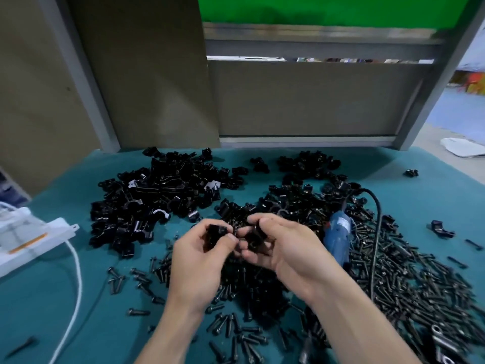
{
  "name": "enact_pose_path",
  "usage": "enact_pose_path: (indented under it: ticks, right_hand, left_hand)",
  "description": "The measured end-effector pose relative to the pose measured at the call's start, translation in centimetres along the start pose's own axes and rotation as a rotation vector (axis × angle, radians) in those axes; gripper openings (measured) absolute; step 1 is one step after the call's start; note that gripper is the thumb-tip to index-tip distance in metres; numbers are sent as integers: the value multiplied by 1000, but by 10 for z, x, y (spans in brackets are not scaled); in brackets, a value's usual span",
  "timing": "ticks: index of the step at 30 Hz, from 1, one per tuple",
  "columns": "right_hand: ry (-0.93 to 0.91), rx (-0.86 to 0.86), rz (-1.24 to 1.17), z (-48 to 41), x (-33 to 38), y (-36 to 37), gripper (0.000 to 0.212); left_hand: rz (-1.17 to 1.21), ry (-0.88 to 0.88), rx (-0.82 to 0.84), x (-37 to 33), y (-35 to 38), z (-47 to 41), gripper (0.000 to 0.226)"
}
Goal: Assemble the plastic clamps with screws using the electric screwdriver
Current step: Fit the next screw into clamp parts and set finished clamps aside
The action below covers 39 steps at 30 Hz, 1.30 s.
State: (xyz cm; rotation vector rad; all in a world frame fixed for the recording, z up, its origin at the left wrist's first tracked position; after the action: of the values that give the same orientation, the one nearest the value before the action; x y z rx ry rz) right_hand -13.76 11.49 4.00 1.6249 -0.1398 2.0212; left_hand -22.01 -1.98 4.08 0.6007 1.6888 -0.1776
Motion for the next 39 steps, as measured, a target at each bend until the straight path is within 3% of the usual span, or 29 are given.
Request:
enact_pose_path:
  ticks: [4, 7, 10, 16, 22, 28, 32, 36, 39]
  right_hand:
    - [18, 126, -163, 10, -10, 4, 35]
    - [-10, 207, -113, 15, -14, 8, 42]
    - [-68, 157, 49, 13, -19, 6, 32]
    - [-144, 13, 159, 12, -17, -2, 15]
    - [-188, -25, 210, 14, -10, -6, 21]
    - [-292, -43, 387, 20, 1, -4, 32]
    - [-402, -241, 725, 27, 8, -6, 44]
    - [-520, -359, 829, 31, 17, -10, 46]
    - [-530, -220, 724, 27, 20, -9, 47]
  left_hand:
    - [36, -31, 32, 6, -6, 7, 40]
    - [63, -58, 28, 8, -10, 3, 42]
    - [66, -62, 30, 9, -9, 1, 24]
    - [68, -73, 110, 10, -1, 0, 22]
    - [102, -91, 213, 8, 3, 3, 29]
    - [203, -163, 180, 11, 2, 2, 19]
    - [213, -194, 177, 14, 5, 3, 17]
    - [225, -197, 173, 17, 5, 3, 18]
    - [212, -246, 221, 22, 3, 3, 19]
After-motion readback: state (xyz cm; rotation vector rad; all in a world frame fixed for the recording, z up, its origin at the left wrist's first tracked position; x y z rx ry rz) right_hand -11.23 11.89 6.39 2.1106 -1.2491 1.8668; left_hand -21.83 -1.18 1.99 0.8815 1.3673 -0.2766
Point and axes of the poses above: each hand's wrist, its own z-axis away from the middle knuckle, its own y-axis out of the palm, x = y × z, the point moved 7 cm from there along -z, towards the middle knuckle, and after that the axes turned 13 degrees about z, right-handed, at the moved point
